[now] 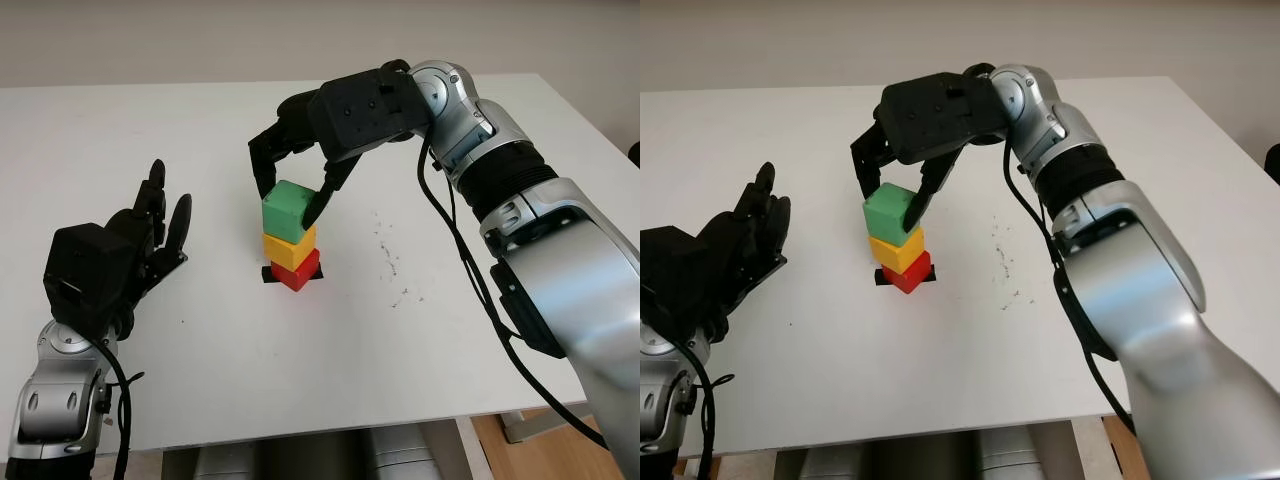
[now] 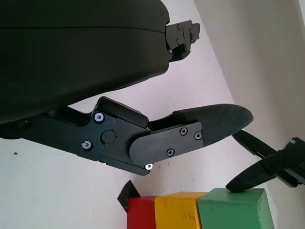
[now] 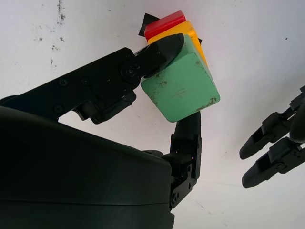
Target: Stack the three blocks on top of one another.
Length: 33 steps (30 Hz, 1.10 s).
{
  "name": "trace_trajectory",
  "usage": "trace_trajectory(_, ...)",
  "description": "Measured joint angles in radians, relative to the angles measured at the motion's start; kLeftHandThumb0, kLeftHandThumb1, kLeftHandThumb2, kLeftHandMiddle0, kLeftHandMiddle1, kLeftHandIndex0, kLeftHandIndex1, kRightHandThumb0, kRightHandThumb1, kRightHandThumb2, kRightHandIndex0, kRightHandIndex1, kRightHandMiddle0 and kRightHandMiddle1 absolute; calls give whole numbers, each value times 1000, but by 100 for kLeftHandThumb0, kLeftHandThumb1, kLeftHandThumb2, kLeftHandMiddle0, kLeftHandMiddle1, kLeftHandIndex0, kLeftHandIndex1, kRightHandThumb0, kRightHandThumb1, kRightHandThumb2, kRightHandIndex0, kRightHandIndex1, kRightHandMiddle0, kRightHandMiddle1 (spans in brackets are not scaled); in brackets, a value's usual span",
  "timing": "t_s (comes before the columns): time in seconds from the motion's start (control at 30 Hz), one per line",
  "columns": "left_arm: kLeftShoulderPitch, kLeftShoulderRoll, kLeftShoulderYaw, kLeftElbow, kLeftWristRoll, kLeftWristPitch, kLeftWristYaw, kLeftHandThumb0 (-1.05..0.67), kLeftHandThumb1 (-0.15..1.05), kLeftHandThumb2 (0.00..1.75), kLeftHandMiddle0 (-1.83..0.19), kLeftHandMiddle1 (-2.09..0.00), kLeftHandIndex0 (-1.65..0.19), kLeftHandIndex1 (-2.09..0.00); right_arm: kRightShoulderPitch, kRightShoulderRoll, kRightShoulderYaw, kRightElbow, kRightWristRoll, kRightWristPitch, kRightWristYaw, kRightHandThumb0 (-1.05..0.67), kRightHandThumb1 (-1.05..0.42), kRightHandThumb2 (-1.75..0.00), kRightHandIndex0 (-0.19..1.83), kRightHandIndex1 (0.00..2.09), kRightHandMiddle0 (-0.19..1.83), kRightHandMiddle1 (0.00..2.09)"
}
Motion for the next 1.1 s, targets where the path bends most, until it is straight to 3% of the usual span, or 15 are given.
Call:
trace_trajectory(0.1, 0, 0, 0, 0, 0, 0, 0, -81, 105, 70, 19, 0, 19, 0, 1, 0, 0, 0, 0, -3, 0, -44, -92, -5, 24, 4, 38, 148)
trace_trajectory(0.23, 0, 0, 0, 0, 0, 0, 0, -80, 105, 70, 19, 0, 19, 0, 4, 4, -4, 5, 9, 7, 1, -51, -90, -5, 17, 2, 20, 125)
trace_trajectory(0.4, 1, 0, -4, 0, 2, -9, 0, -80, 105, 70, 19, 0, 19, 0, 5, 7, -13, 13, 25, 36, 5, -60, -90, -5, 13, 2, 13, 111)
trace_trajectory(0.63, 1, 1, -7, 0, 2, -32, -7, -80, 105, 70, 19, 0, 19, 0, 6, 7, -24, 17, 39, 39, 5, -70, -87, -5, 28, 10, 10, 94)
trace_trajectory(0.8, 1, 1, -6, 2, 2, -33, -7, -79, 105, 71, 19, 0, 19, 0, 5, 7, -33, 19, 47, 53, 55, -73, -83, -5, 6, 2, -2, 46)
trace_trajectory(1.1, 1, 12, -6, 26, 2, -50, -19, -81, 105, 70, 19, 0, 19, 0, -36, -31, -47, 31, 64, 50, 187, -88, -85, -6, -19, 0, -19, 11)
